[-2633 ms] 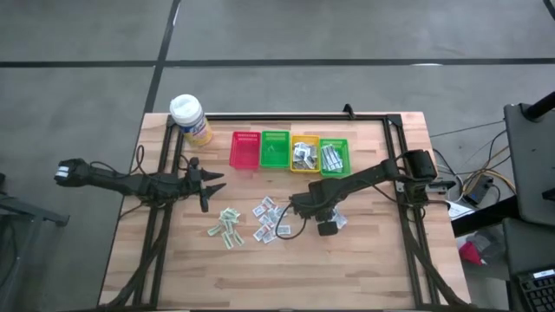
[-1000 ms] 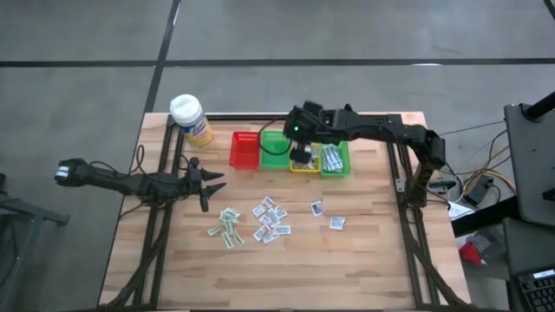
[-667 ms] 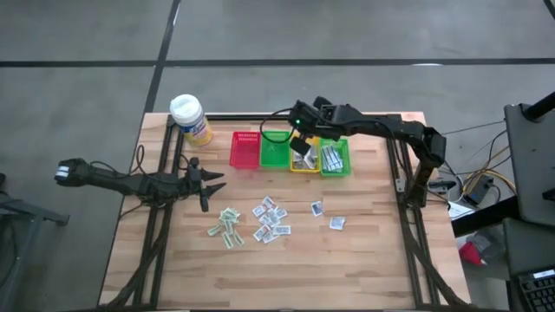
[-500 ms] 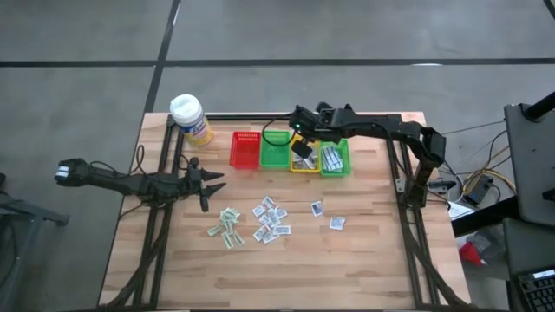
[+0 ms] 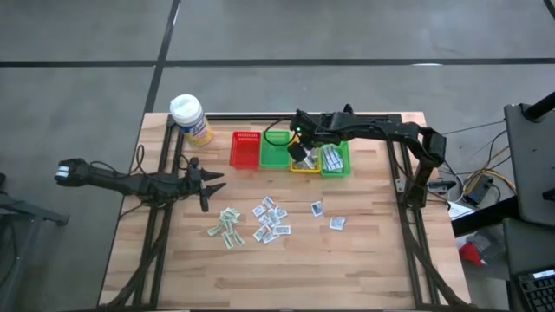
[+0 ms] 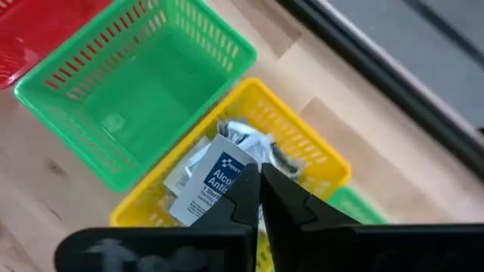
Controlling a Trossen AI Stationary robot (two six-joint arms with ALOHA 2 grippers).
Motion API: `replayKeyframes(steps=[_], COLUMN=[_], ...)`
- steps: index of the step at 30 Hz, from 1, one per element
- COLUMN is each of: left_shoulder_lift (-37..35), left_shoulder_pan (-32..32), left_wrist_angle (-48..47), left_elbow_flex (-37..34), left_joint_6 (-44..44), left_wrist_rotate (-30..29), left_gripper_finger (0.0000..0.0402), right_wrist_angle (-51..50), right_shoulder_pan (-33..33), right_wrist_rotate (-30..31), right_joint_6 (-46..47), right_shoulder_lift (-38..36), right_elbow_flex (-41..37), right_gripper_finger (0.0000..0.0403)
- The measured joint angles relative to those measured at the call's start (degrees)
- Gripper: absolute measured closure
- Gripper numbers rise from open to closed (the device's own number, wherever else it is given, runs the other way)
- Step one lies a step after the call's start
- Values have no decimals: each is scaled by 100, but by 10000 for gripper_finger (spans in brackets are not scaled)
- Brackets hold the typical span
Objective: Pick & Place First Aid Supplies
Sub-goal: Put the blue alcohol pad into the yellow bin
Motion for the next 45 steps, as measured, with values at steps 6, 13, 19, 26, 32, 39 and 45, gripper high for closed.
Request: replayKeyframes(steps=[6, 13, 19, 26, 32, 39, 45], left_shoulder_lift=[1, 2, 2, 0, 1, 1, 0], left_shoulder_pan=[0, -1, -1, 0, -1, 1, 1], left_wrist_angle=[0, 0, 0, 0, 0, 0, 0], left_elbow_flex=[0, 0, 0, -1, -1, 0, 1], left_joint_6=[0, 0, 0, 2, 106, 111, 109], left_wrist_rotate=[0, 0, 0, 0, 0, 0, 0], left_gripper_finger=[243, 243, 243, 243, 243, 243, 243], right_wrist_angle=[3, 301, 846, 949, 1038, 1057, 1090], right_shoulder_pan=[2, 7, 7, -9, -11, -13, -13], right_wrist_rotate=[-53, -274, -416, -414, -411, -409, -483], right_joint_6=[741, 971, 972, 948, 937, 741, 617], right_shoulder_lift=[0, 0, 7, 9, 13, 14, 15], right_elbow_flex=[-299, -698, -984, -1088, -1093, -1093, -1093], right_gripper_finger=[394, 394, 394, 394, 394, 394, 394])
